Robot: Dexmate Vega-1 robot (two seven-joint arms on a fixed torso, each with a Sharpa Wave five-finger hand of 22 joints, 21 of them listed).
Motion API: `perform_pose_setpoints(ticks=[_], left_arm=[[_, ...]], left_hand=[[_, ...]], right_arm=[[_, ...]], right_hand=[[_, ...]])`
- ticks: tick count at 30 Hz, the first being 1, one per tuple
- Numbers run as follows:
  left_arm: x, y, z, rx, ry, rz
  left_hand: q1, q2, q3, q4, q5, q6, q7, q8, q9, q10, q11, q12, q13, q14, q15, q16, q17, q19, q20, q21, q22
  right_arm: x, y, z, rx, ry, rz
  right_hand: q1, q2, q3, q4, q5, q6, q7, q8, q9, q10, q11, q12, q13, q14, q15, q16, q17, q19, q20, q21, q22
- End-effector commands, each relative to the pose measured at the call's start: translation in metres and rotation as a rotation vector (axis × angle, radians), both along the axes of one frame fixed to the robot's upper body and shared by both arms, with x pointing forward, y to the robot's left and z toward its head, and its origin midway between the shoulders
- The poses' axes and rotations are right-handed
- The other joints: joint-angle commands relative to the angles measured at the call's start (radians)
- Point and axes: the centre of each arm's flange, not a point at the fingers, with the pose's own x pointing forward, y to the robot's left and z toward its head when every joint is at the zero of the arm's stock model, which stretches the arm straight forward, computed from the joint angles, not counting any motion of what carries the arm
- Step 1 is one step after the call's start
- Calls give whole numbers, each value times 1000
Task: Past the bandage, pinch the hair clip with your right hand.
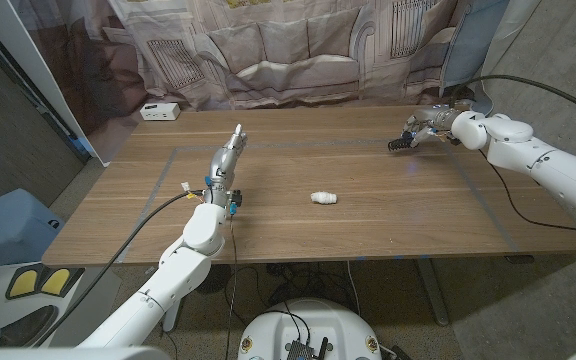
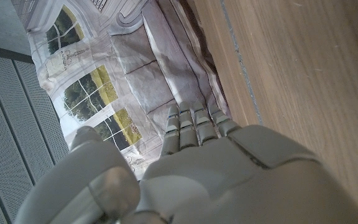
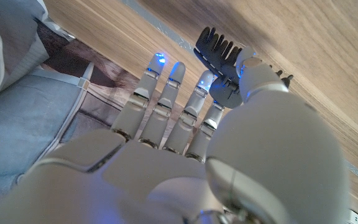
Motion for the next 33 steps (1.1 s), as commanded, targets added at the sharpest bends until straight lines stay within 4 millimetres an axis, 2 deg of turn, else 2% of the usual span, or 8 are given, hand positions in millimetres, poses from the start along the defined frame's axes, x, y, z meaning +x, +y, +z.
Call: perform_pose_setpoints(ticks=[1, 11, 15, 16, 19, 26, 33], left_arm=[[1, 2, -3, -4, 8, -2], [1, 3, -8, -9, 19, -4], [0, 3, -9, -10, 21, -4], [0, 3, -9, -10, 21, -4], [0, 3, -9, -9, 21, -7], [1, 3, -10, -8, 22, -10], [3, 3, -11, -7, 28, -17]], left_hand=[[4, 5, -1, -9, 0, 8, 0, -2, 2, 8, 0, 0, 4, 4, -1, -2, 1, -4, 5, 1, 6], [4, 6, -1, -10, 0, 7, 1, -2, 2, 8, 2, 0, 4, 4, -2, -2, 1, -5, 6, 1, 6], [4, 7, 0, -10, 0, 7, 2, -2, 2, 9, 2, 0, 5, 4, -1, -2, 1, -5, 6, 1, 6], [4, 7, 0, -10, 0, 7, 2, -2, 2, 8, 3, -1, 5, 4, 0, -2, 1, -4, 6, 1, 6], [4, 7, 0, -10, 0, 8, 1, -2, 2, 7, 3, -1, 5, 4, 0, -2, 1, -4, 6, 1, 6], [5, 8, 1, -11, 0, 8, 1, -2, 2, 8, 4, -1, 5, 4, -1, -3, 1, -4, 5, 1, 6], [5, 8, 1, -11, 0, 9, 1, -2, 2, 8, 4, -1, 5, 3, 0, -3, 1, -5, 6, 1, 6]], right_arm=[[-4, 0, -1, 21, -31, 8], [-7, 0, -3, 36, -45, 14], [-10, 0, -4, 59, -75, 19], [-11, 0, -4, 62, -79, 18], [-12, 0, -6, 67, -90, 16], [-14, 0, -8, 78, -99, 17], [-15, -1, -9, 85, -107, 17]], right_hand=[[-4, 15, -6, 0, 6, 226, 35, 13, 3, 17, -2, 3, 4, 18, -84, 2, -1, 13, 0, -2, 6], [-11, 25, -21, 7, 11, 272, 41, 27, 4, 69, 7, 10, 6, 61, -79, 15, 10, 15, 12, -6, 6], [-11, 30, -22, 8, 14, 295, 44, 32, 2, 107, 6, 17, 7, 101, -96, 21, 7, 24, 6, -6, 6], [-1, 27, -20, 0, 16, 303, 52, 34, 2, 114, 6, 16, 6, 114, -103, 22, 5, 28, 4, -5, 6], [10, 13, -19, -10, 20, 302, 53, 31, 1, 127, 6, 16, 7, 114, -108, 9, -4, 28, 1, -7, 6], [12, 6, -20, -11, 26, 288, 40, 29, 7, 129, -5, 10, 9, 110, -107, -4, -5, 15, 6, -15, 6], [6, 2, -27, -7, 32, 285, 41, 45, 26, 145, -6, 10, 12, 136, -109, 0, 5, 15, 6, -18, 5]])
